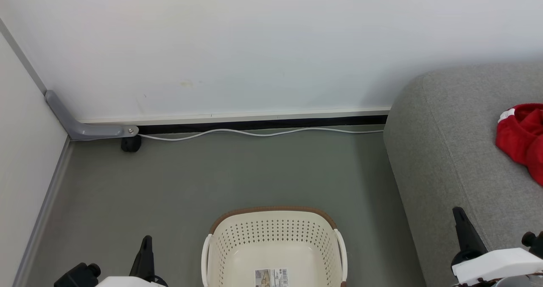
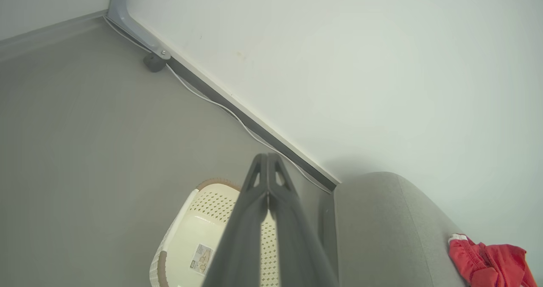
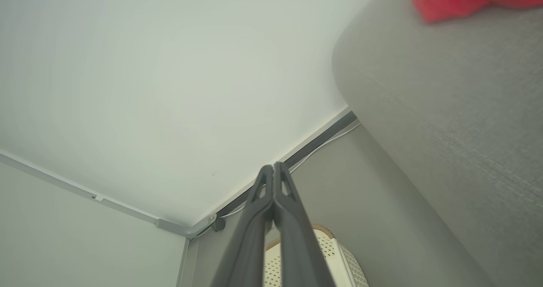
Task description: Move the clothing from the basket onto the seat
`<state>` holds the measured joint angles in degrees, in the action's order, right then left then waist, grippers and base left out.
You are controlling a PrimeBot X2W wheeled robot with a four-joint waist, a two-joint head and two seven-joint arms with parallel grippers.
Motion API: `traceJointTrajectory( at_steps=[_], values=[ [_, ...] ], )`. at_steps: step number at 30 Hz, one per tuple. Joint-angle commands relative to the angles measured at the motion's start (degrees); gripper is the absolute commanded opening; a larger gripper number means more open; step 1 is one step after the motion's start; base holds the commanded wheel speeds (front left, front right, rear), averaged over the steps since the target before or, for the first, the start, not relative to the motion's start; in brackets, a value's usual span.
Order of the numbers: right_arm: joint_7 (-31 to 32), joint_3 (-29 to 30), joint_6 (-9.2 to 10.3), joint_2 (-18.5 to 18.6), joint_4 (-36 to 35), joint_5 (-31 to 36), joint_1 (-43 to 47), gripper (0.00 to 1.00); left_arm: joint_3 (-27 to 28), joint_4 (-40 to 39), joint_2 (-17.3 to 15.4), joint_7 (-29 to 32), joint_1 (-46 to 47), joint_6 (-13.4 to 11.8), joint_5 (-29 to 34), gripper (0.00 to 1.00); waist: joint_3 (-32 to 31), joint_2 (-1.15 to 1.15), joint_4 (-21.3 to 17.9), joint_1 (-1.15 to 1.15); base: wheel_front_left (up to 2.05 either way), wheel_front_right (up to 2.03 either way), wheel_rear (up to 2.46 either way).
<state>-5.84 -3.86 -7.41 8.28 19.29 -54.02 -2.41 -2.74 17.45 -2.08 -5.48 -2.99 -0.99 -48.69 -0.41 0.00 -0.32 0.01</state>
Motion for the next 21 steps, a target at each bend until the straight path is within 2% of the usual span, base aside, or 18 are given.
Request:
traceJointTrajectory(
  at_steps=[1,21],
  values=[
    [0.5,0.2,-0.03,0.6,-1.8,-1.0,-2.5,0.00,1.3,-1.6,-0.4,0.2,2.9,0.6,-1.2,0.00,0.0,0.00,0.0,-0.01,0.00,0.00,0.00],
    [3.9,3.1,-0.05,-1.1,-2.8,-11.7,-2.9,0.00,3.6,-2.1,-0.5,3.6,4.7,2.9,-13.3,0.00,0.2,0.00,0.1,-0.01,0.00,0.00,0.00]
  ],
)
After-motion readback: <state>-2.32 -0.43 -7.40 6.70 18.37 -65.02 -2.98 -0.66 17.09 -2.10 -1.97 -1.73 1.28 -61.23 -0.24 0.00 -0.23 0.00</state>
